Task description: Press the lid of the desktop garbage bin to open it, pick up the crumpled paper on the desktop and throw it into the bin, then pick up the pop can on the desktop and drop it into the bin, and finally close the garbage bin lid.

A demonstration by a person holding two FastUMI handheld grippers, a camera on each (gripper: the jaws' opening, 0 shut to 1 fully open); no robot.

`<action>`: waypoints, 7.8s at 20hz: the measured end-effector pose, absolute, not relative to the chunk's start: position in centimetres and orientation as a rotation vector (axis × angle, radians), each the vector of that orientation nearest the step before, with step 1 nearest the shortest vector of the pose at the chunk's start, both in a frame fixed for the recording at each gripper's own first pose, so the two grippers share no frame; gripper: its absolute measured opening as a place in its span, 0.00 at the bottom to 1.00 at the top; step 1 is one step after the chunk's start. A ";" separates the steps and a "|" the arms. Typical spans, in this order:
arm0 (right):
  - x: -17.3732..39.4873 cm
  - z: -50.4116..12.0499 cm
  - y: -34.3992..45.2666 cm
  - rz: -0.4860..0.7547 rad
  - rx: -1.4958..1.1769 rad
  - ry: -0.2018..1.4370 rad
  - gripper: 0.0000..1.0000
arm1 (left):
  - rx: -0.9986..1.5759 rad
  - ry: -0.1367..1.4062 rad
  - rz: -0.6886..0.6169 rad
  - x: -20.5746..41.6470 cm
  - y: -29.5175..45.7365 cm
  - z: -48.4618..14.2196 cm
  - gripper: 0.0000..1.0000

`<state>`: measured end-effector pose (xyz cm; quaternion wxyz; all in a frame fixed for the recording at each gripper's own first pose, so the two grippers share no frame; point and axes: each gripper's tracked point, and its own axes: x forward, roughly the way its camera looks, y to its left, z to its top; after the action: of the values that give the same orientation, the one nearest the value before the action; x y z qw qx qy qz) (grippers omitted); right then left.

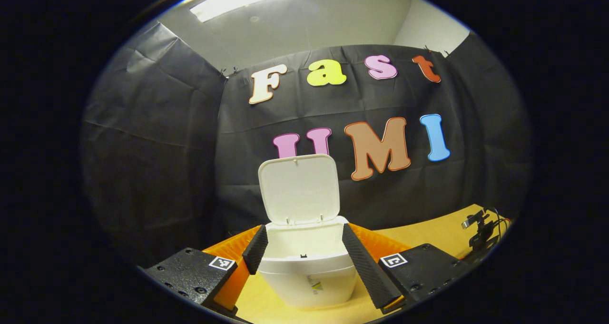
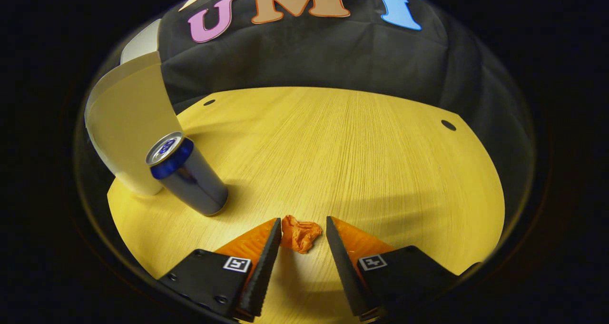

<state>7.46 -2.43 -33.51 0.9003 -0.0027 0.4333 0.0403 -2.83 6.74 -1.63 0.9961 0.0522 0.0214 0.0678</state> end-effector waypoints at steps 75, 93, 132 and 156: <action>1.3 -0.3 -13.4 -0.394 -0.025 0.337 0.95 | -0.034 0.451 -0.542 3.9 -18.1 -28.0 0.95; 0.0 -2.7 -13.7 -0.394 0.007 0.371 0.95 | -0.023 0.422 -0.539 4.7 -18.0 -21.8 0.78; -1.2 -4.0 -13.8 -0.327 0.147 0.387 0.96 | -0.107 -0.022 -0.007 17.3 11.2 9.6 0.93; -1.2 -2.1 -14.1 -0.335 0.148 0.359 0.96 | -0.104 0.076 0.016 12.6 10.1 3.0 0.93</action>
<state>-1.16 -14.08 -2.10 0.9672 0.0731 0.1778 -0.1658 12.56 10.08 3.03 0.9979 -0.0520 0.0379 0.0078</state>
